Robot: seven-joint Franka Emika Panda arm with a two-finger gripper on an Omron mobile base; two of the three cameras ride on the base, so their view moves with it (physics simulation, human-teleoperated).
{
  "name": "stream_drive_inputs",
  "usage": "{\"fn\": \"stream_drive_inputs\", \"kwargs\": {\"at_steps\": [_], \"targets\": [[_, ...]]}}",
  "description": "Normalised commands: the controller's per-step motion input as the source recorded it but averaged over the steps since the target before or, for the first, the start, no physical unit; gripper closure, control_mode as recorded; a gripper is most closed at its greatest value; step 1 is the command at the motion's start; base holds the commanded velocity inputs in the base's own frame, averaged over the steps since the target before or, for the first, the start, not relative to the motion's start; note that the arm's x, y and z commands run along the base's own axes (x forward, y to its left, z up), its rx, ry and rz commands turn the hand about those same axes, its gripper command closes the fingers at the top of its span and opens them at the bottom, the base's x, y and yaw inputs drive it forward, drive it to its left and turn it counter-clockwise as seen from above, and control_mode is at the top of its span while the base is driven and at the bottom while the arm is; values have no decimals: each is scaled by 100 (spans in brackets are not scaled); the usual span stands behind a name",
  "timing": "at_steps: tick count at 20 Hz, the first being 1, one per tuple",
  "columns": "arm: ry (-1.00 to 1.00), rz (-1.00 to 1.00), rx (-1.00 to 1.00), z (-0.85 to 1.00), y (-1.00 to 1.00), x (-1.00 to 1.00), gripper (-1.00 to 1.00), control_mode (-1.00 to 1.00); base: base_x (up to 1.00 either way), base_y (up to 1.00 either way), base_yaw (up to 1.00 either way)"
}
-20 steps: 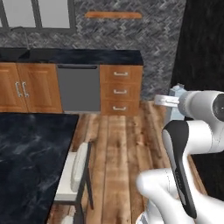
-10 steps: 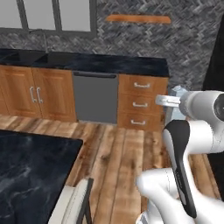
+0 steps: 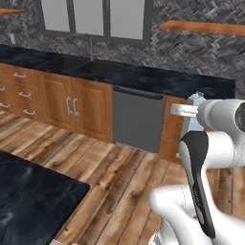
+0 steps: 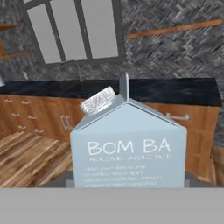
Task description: Take a sugar cube from the saucer and place it inside the coffee. Then, grab milk from the fridge and place it next to the coffee on the counter to sweeten the coffee.
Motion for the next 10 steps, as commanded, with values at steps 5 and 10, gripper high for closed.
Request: {"fn": "stream_drive_inputs", "kwargs": {"at_steps": [5, 10], "targets": [[0, 0, 0, 0, 0, 0, 100, 100, 100, -35, 44], [0, 0, 0, 0, 0, 0, 100, 100, 100, -14, 46]]}}
